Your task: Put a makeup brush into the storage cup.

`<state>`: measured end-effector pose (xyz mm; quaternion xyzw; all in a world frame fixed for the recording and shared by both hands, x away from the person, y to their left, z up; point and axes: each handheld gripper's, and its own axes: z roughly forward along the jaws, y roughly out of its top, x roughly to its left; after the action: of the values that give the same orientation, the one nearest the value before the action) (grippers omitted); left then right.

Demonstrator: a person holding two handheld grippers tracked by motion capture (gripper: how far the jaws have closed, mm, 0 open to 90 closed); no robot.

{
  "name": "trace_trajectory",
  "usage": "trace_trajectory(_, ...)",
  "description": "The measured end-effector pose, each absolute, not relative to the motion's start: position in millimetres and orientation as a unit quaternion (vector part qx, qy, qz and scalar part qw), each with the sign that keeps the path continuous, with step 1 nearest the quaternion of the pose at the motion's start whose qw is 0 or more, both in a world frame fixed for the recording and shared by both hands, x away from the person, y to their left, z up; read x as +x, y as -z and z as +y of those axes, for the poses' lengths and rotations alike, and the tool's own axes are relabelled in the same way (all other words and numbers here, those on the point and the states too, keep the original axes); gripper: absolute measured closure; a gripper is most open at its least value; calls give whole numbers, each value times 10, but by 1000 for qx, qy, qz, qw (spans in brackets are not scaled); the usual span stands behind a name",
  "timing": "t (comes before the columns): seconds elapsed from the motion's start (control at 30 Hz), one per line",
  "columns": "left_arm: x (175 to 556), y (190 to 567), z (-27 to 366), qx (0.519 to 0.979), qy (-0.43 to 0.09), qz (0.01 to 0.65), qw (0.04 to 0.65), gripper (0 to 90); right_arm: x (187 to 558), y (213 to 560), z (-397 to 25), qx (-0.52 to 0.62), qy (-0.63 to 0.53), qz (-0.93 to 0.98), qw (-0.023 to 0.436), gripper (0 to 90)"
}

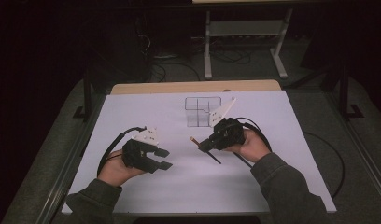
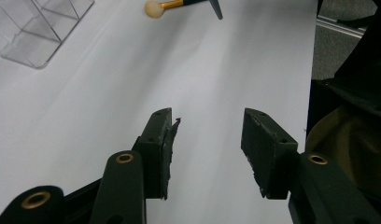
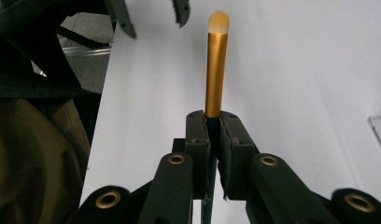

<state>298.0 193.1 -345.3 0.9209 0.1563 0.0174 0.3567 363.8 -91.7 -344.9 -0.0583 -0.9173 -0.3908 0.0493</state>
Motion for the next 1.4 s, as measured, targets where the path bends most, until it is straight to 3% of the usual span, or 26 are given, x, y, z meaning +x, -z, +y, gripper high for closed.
trace_trajectory(0.43, 2932, 3616, 2004, 917, -26, 179, 356, 442, 3772, 3409, -901, -75, 396, -914, 51, 822)
trace_trajectory(1.4, 2836, 3863, 2187, 905, -40, 216, 366, 384, 4019, 3281, -853, -84, 390, -916, 32, 821)
